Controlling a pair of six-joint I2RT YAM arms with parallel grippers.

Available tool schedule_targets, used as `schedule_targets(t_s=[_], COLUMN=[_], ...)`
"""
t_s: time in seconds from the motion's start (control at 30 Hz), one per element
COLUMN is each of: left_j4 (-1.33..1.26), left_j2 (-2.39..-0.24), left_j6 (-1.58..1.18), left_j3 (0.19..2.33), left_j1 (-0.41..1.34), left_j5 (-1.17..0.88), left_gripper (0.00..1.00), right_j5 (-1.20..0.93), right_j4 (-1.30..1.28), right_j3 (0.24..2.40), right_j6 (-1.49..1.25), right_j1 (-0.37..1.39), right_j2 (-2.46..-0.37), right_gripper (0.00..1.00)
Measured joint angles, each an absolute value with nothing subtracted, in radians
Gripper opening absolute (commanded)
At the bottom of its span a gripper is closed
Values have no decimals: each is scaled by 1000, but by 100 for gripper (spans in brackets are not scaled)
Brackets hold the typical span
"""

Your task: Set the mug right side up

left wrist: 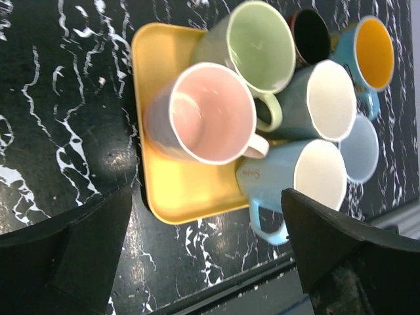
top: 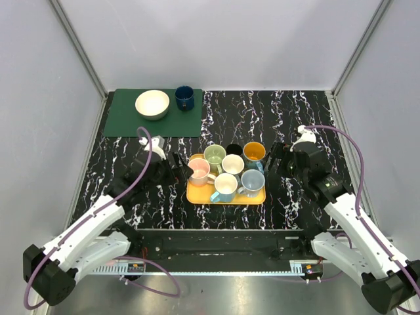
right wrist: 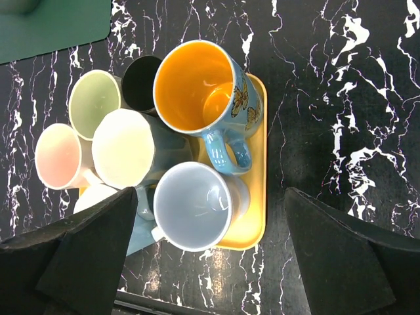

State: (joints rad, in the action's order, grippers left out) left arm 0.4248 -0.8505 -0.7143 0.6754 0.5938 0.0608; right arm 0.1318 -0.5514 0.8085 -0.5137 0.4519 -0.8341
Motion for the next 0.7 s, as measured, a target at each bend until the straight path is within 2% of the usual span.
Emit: schedule_targets(t_s=[0.07,0.17,0.23,0.5,0.7], left_j4=[423,426,426,438,434], left_j2=[-837,-818,-823,-855,-971], left_j6=[-688,-632,-588,-405,-316], left_j3=[670,660,660,661,694], left_j1=[594,604,632,878,928], left_j5=[17,-66,-106,-185,-170], left_gripper=[99,84,79,79,79], right_j5=[126,116,112,92,79], right_j4=[-551,-553,-554,-566,-566], right_j3=[809,809,809,809,809], right_j6=[-513,-507,-501,-492,-491], right_j1=[452,452,452,452,452], right_j2=[-834,-834,-834,-833,-831], right_gripper=[100,100,100,100,100])
